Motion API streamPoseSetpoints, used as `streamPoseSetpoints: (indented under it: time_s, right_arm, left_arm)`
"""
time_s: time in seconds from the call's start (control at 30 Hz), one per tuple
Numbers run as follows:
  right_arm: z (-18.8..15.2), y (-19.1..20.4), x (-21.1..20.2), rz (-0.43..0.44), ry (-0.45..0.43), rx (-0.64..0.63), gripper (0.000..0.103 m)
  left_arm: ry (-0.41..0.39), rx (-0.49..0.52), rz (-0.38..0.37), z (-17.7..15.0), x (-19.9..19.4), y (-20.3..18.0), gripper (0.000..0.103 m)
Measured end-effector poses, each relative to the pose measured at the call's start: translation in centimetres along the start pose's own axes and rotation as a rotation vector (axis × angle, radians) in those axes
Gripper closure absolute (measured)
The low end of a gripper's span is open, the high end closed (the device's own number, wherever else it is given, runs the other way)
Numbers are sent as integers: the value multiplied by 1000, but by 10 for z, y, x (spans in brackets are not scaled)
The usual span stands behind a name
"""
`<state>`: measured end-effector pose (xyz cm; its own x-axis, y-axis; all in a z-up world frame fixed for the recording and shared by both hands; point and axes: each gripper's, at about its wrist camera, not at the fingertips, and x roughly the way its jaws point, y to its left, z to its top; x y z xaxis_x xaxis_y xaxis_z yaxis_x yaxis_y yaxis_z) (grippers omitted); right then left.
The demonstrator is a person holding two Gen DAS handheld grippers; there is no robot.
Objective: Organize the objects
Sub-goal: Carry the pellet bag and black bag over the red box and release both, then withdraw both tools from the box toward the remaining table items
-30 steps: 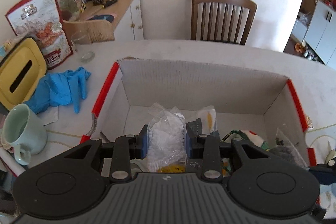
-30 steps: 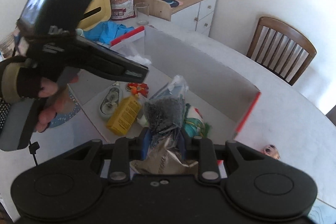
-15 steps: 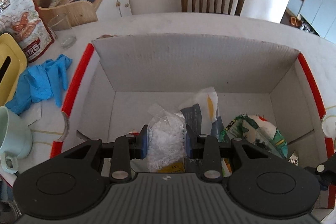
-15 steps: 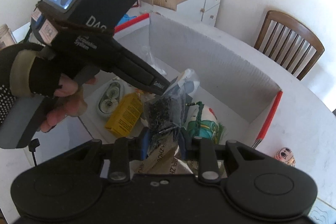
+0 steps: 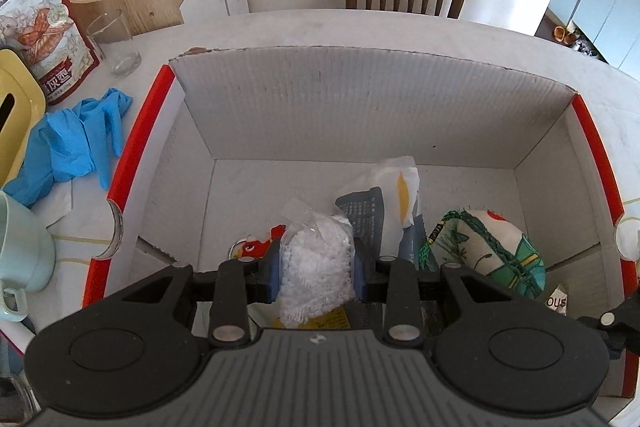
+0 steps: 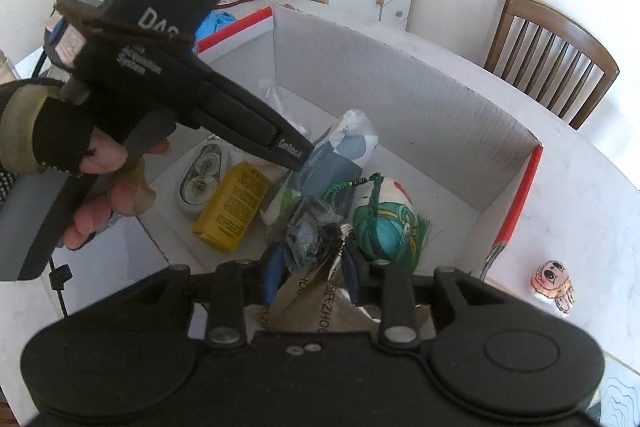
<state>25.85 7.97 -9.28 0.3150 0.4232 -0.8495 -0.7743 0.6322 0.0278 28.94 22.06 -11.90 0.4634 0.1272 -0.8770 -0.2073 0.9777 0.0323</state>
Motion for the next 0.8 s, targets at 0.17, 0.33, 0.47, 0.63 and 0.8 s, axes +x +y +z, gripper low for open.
streamPoseSetpoints:
  time_s: [0.17,0.33,0.47,0.63,0.8]
  right_arm:
    - [0,0,-8,10,-8,-9,65]
    - [3,-1,-19,15,-27,5,62]
    - [3,-2,-32,18,-56,12,57]
    - [0,-2,-51,24,-91,20,53]
    - [-5,-3,-69,25,-122,23,47]
  left_arm:
    - [-29,3,6,-2,-9,-2,47]
    - [-56,8,3,-2,-22,-5,45]
    - [-84,14,1,-5,-36,-9,40]
    - [-117,14,-7,-6,-53,-14,39]
    - [-152,20,-26,-11,-74,-22,35]
